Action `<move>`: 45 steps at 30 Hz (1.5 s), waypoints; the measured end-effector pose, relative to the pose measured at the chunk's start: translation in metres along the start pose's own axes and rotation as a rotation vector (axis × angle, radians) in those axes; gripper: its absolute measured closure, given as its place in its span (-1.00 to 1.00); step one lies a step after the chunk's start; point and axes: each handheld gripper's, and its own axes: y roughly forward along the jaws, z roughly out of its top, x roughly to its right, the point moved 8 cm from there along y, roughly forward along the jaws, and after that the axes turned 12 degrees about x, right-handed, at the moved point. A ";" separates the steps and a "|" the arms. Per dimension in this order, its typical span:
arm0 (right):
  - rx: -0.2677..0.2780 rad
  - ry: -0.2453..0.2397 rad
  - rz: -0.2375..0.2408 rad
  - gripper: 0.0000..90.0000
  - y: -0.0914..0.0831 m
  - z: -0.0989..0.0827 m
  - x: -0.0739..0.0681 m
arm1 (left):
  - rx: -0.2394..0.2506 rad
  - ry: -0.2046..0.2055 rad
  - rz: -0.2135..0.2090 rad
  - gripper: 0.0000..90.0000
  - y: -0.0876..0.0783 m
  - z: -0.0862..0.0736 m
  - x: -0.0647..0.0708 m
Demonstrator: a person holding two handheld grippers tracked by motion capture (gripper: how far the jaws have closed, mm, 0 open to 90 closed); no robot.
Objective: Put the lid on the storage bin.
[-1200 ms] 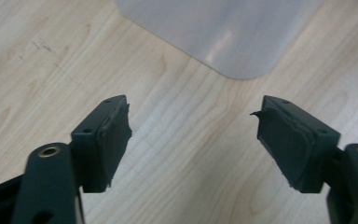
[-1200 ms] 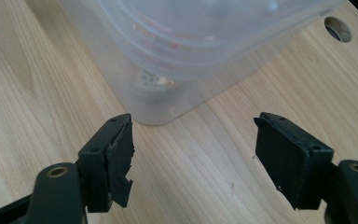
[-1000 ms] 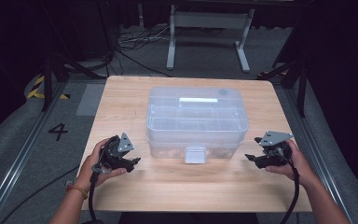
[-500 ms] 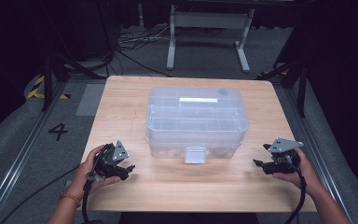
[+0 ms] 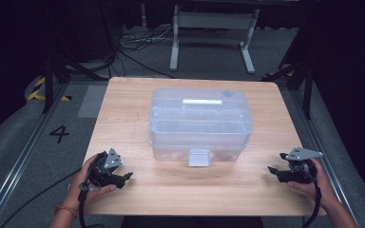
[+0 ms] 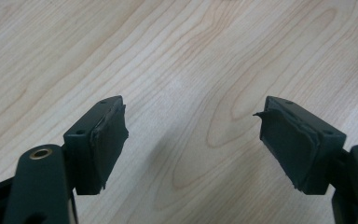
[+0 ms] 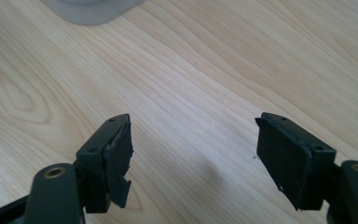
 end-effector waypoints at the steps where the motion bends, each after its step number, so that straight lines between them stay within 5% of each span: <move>1: -0.007 0.007 -0.002 -0.39 -0.001 -0.003 0.002 | 0.000 -0.005 -0.005 -0.49 0.000 -0.002 0.000; 16: 0.033 0.205 -0.008 -0.42 -0.016 -0.043 0.015 | 0.049 -0.152 -0.021 -0.57 -0.005 -0.026 -0.003; 20: 0.075 0.205 -0.014 -0.49 -0.016 -0.045 0.016 | 0.076 -0.191 0.002 -0.67 -0.005 -0.030 -0.007; 45: 0.072 0.207 -0.023 -0.54 -0.015 -0.045 0.016 | 0.076 -0.234 0.036 -0.66 -0.004 -0.030 -0.009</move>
